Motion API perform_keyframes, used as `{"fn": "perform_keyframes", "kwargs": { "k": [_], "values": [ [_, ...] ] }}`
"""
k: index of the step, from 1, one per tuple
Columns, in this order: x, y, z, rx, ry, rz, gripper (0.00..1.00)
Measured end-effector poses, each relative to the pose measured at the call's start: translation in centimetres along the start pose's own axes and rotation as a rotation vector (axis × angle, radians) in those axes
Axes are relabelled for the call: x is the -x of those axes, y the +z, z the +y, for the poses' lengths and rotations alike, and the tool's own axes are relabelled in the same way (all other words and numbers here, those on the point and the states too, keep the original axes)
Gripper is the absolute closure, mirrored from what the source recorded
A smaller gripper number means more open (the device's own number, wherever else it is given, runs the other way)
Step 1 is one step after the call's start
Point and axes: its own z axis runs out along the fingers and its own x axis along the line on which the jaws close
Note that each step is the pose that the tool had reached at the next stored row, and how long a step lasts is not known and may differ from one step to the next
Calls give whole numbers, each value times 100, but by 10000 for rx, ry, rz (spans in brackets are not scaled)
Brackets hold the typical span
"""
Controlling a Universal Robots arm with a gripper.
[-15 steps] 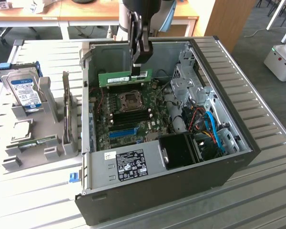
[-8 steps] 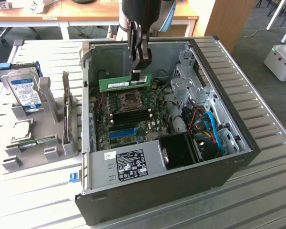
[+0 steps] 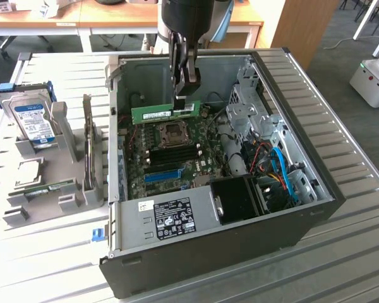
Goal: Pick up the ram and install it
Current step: 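Pick up the ram and move it above insertion slot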
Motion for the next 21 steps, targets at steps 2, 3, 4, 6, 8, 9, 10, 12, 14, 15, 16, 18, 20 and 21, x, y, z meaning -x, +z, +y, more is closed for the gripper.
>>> {"fn": "perform_keyframes", "kwargs": {
  "k": [2,3,4,6,8,9,10,12,14,15,16,18,20,21],
  "values": [
    [14,5,-1,-2,-1,-3,88],
    [27,6,-1,0,-1,-1,88],
    [41,9,0,0,0,-1,88],
    [73,14,-1,0,0,-1,88],
    [111,20,-1,0,0,-1,88],
    [131,23,-1,-1,0,-1,88],
    [151,26,-2,0,0,0,88],
    [194,32,-2,0,0,0,88],
    [238,39,-3,0,-1,-2,88],
    [258,42,-3,-1,0,-1,88],
    [277,45,-3,0,0,0,88],
    [312,53,-3,0,0,0,88],
    [343,61,-4,-1,1,-1,88],
    [356,65,-4,0,0,-1,88]
  ]
}}
